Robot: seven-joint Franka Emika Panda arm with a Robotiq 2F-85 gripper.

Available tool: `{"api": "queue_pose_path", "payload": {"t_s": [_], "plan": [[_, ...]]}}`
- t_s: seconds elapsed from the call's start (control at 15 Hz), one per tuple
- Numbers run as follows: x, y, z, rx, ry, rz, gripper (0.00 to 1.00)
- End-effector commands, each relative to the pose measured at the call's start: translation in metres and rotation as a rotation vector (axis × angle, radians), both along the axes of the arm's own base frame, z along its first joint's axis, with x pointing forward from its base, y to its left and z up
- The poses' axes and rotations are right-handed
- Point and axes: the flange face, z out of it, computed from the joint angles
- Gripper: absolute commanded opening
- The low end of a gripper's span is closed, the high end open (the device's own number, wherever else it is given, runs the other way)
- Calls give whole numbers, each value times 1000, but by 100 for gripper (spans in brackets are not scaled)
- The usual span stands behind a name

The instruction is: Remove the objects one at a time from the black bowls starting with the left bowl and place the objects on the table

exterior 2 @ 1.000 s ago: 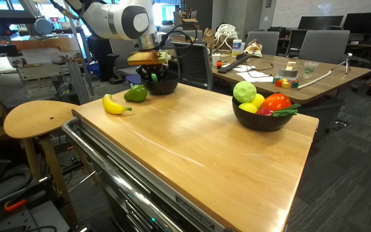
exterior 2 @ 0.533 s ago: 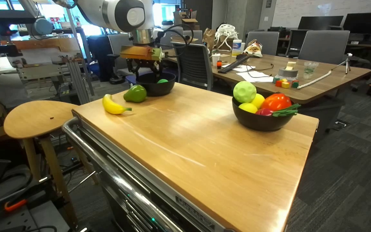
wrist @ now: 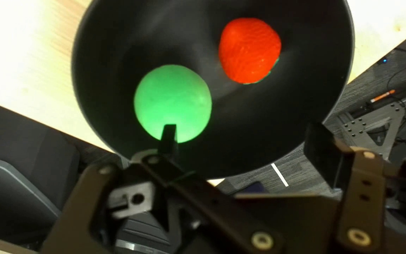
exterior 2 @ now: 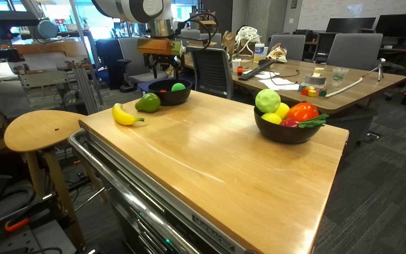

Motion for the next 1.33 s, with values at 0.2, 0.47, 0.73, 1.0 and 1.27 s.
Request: {"api": "queue_pose_path", "payload": {"t_s": [0.2, 0.47, 0.73, 1.0, 1.27], "plan": [[19, -16, -7, -24, -19, -26, 88], [28, -19, -24, -37, -16, -36, 85], [39, -13, -39, -41, -27, -32, 87], [46, -10, -56, -58, -24, -34, 53], [49, -10, -60, -72, -26, -32, 31]]}}
